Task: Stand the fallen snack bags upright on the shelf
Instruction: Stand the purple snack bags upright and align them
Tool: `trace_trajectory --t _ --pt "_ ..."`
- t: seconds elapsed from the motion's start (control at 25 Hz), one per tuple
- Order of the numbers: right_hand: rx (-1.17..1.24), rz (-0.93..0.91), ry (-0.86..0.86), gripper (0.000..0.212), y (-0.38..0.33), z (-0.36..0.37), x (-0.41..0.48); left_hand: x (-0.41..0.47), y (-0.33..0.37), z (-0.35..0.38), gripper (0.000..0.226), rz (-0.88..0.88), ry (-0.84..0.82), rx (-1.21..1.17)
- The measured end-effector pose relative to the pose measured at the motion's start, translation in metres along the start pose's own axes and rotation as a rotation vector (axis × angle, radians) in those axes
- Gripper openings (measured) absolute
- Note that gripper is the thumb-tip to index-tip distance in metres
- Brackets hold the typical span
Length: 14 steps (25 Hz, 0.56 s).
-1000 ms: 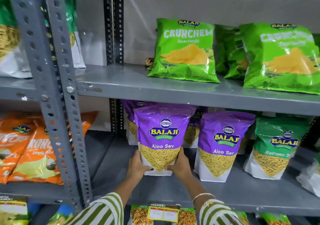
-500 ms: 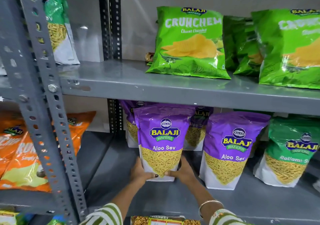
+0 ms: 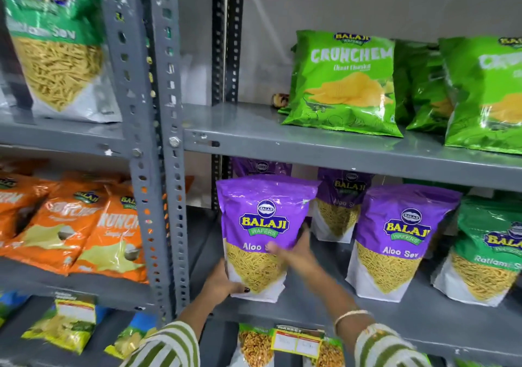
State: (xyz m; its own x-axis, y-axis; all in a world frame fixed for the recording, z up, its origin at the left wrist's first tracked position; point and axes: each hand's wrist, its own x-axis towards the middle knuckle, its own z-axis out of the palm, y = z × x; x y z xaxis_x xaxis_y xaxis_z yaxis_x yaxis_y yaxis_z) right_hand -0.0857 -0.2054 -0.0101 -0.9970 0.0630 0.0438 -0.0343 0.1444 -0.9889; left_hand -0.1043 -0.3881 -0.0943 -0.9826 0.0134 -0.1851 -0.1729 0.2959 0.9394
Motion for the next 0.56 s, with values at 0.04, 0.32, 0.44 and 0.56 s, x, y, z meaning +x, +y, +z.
trace_trajectory --t 0.04,0.32,0.44,0.56 --pt "-0.053 -0.104 0.152 0.077 -0.032 0.0 0.008 -0.001 -0.001 -0.003 0.088 -0.002 -0.004 0.002" --pt "-1.042 -0.207 -0.094 0.054 -0.167 0.044 0.037 -0.003 -0.002 -0.005 0.093 -0.016 0.013 0.107" --pt "-1.11 -0.307 -0.266 0.037 -0.17 0.062 0.039 -0.004 0.0 -0.004 0.08 -0.022 0.008 0.099" --pt "-1.277 -0.417 -0.264 0.043 -0.163 0.07 0.041 -0.001 -0.001 -0.004 0.079 -0.017 -0.007 0.09"
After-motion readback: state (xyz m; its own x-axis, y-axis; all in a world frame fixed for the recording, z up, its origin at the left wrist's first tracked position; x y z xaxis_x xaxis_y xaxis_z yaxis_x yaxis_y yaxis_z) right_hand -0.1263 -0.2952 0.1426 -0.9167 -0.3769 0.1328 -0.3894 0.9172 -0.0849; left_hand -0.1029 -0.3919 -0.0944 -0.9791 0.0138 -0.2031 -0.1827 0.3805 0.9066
